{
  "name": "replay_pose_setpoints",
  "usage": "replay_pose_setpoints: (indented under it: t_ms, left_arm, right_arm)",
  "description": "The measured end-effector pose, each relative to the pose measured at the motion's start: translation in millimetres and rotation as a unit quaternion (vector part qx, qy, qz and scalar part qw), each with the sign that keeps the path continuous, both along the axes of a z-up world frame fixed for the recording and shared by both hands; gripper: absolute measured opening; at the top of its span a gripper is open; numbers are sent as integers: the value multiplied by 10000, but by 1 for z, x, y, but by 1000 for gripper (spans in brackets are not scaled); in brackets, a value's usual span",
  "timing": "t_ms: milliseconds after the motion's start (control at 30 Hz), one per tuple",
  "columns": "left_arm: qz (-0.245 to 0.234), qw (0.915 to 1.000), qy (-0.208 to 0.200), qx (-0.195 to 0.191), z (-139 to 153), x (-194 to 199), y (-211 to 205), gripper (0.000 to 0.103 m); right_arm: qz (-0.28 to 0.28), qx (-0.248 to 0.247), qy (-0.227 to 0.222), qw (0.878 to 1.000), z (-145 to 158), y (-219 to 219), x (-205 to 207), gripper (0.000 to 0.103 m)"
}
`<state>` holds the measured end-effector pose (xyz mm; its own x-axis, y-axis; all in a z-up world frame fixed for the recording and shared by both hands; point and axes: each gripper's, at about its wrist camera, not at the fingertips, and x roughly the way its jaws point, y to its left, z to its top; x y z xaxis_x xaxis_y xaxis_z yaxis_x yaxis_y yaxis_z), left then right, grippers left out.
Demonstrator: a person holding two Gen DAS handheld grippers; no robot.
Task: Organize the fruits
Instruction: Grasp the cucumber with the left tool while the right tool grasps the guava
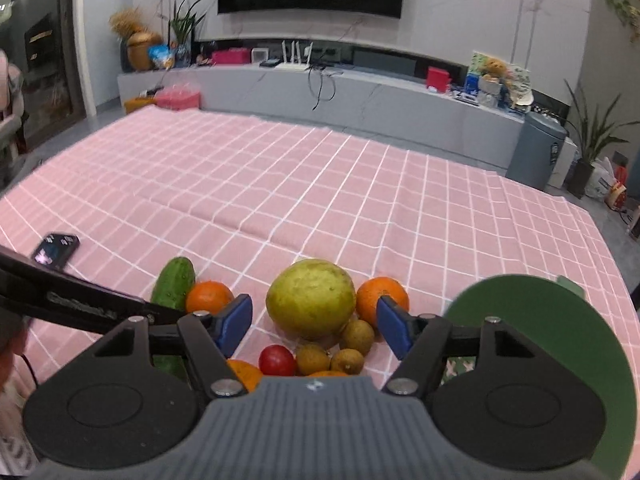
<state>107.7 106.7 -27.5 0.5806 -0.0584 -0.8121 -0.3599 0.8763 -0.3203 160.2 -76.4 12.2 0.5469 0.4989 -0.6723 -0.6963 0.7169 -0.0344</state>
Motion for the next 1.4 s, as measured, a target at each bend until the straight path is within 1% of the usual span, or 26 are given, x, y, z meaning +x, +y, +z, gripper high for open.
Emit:
replay_pose_setpoints:
  t_ms: [33,100,200,333,533,633,800,867,1000,1033,1067,1133,1167,1233,1300,1400]
  left_arm:
    - [11,10000,94,21,-2,3,-1,61]
    - [52,9996,283,-79,-8,6,0,63]
    - [92,9992,322,-223,-9,7,4,64]
    - [38,9992,364,-140,-13,11,4,64]
    - [-108,9992,339,202,-12,18,-6,64]
    - [-99,9993,333,167,-12,18,-5,62]
    - [-77,9995,306,94,-13,19,-5,59]
    - [-44,9995,300,48,-12,15,-1,59]
    - [-32,9995,303,34,-12,14,2,60]
    - [-29,9995,320,51,-12,14,1,63]
    - [-16,9994,349,71,-13,15,1,65]
    - [-9,9993,367,76,-13,18,0,66]
    - [-33,9993,363,110,-14,19,-1,64]
    - [-91,9995,296,105,-14,19,-3,60]
    - [-95,9995,261,145,-14,18,-5,59]
    - [-23,9998,202,84,-14,16,-6,57]
  right_arm:
    - [25,-56,-7,10000,-2,3,1,65]
    - [89,-195,-30,9998,-6,11,6,65]
    - [217,-362,-56,9991,-12,21,12,65]
    - [329,-493,-55,9982,-23,29,19,65]
    - [395,-602,-49,9974,-34,38,25,66]
    - [386,-563,-44,9977,-36,40,28,68]
    - [425,-569,-49,9975,-39,45,28,68]
    - [533,-598,-29,9968,-41,46,27,71]
    - [611,-710,-175,9955,-45,54,22,73]
    - [591,-747,-209,9952,-46,56,22,73]
    - [575,-783,-232,9950,-47,57,23,73]
    - [530,-864,-264,9945,-51,59,23,67]
    - [503,-869,-324,9944,-51,60,22,67]
    - [479,-878,-305,9945,-50,59,22,66]
    - [420,-792,-206,9958,-49,56,24,66]
    - [381,-672,-145,9969,-46,51,22,65]
